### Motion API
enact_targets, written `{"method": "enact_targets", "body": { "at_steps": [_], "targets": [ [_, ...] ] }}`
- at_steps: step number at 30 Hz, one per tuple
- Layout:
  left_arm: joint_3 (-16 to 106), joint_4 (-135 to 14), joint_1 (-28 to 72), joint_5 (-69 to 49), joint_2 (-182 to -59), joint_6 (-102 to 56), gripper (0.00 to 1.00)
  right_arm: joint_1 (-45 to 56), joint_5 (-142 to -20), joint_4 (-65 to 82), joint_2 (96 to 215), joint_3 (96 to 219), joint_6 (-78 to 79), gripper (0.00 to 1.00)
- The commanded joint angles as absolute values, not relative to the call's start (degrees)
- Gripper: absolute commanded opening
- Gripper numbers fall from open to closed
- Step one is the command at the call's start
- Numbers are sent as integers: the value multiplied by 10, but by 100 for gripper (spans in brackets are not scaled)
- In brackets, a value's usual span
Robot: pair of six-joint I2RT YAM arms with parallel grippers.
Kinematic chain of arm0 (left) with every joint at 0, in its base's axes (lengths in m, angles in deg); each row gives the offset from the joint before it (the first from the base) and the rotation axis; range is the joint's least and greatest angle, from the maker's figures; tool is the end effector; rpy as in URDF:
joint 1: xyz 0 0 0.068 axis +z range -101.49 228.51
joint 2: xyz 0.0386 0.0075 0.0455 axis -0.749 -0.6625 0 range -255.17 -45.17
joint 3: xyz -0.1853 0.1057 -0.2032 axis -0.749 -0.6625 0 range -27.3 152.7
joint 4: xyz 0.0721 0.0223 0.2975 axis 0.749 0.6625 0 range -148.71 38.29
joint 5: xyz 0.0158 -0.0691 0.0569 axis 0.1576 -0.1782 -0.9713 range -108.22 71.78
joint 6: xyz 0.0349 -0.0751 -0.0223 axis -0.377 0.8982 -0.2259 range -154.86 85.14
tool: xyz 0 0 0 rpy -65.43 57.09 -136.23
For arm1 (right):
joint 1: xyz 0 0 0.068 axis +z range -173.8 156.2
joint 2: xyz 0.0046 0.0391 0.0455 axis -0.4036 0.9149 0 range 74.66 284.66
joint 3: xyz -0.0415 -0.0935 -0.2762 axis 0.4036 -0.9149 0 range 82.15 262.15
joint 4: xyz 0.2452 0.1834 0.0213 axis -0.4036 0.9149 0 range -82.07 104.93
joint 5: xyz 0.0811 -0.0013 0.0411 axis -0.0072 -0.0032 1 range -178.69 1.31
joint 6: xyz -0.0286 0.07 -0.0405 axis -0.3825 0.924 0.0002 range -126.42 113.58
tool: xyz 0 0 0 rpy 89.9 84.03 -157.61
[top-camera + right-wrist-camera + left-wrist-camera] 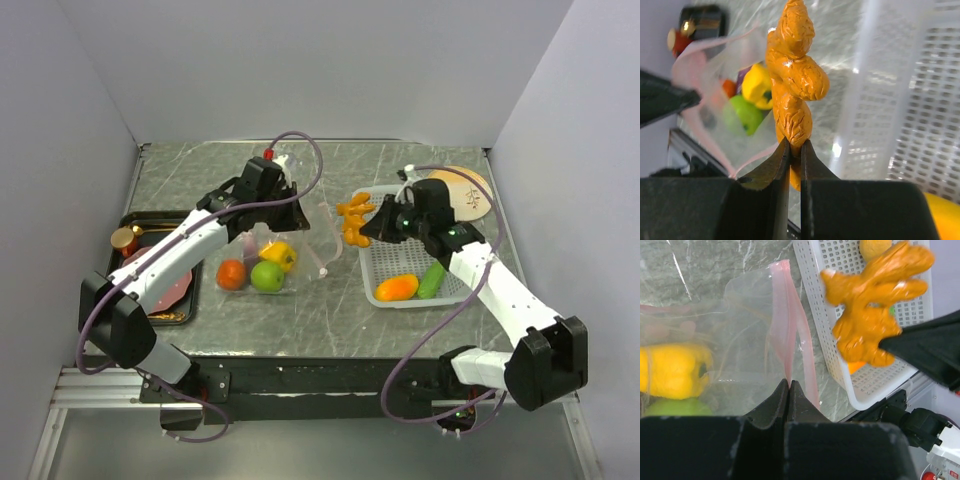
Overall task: Place the food in the zip-top bag and seal the zipper
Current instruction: Pick up the fake vegetable from the bin, then place the fake vegetable in the zipper food storage bag.
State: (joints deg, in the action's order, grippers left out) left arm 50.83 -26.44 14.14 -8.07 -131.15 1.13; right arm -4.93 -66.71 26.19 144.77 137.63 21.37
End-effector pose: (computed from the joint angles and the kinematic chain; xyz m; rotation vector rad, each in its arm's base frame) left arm 0.3323 -0.2434 0.3230 0.0652 2.4022 -0.8175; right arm 0.3147 0.1375 0.2886 -0.0613 2.2293 0.8735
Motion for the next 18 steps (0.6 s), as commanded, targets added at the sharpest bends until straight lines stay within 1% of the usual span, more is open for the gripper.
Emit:
{"method": "enact_targets", "body": {
  "at_steps": [1,7,10,13,18],
  "targets": [
    [513,-288,138,-84,-1303,3,1,-8,-645,251,1454,1412,196,0],
    [499,-294,138,-99,-1285,12,1,27,-643,259,1458,1399,190,1],
    [483,-314,138,-87,-1274,16,1,38,-654,265,1457,1390,194,2],
    [485,-314,137,-74,-1280,15,1,45,-658,283,1471,1404,193,2],
    [483,-317,132,-77,-1279,22,1,56,-661,271,1492,1409,207,3]
  ]
}}
